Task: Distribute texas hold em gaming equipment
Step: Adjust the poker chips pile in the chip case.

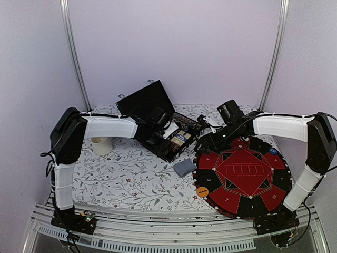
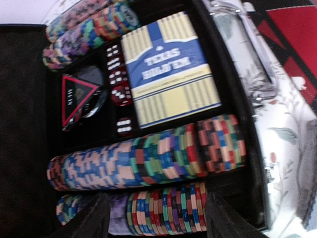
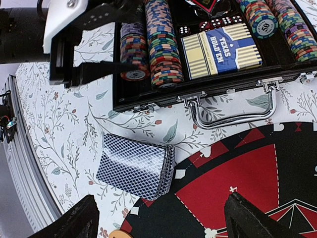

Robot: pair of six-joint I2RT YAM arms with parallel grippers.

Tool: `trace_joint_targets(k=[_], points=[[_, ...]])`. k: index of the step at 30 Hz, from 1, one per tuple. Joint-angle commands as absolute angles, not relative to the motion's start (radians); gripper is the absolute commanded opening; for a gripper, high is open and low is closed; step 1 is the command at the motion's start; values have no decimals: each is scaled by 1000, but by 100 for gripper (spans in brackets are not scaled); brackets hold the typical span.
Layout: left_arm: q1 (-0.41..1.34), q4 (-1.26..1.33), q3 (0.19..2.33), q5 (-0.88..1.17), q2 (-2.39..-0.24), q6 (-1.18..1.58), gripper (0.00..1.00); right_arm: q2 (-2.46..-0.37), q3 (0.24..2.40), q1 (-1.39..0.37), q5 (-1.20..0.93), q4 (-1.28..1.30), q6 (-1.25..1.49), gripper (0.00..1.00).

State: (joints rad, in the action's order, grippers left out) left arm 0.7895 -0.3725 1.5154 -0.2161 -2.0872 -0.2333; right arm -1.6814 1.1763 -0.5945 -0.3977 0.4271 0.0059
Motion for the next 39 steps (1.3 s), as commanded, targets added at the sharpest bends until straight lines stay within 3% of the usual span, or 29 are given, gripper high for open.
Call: trace_joint_targets(k=[1, 13, 19, 39], points=[[767, -411, 1487, -311, -2083, -246, 68, -1652, 1170, -594, -387, 439, -20, 90], [803, -302, 1329, -282, -2002, -278, 68, -1656, 1173, -594, -396, 443, -20, 90], [814, -235, 1271, -361, -1991, -307, 68, -1657, 1173, -594, -401, 444, -20, 90], [810, -225, 1333, -226, -1916, -226, 70, -1640, 1154, -594, -400, 452, -21, 90]])
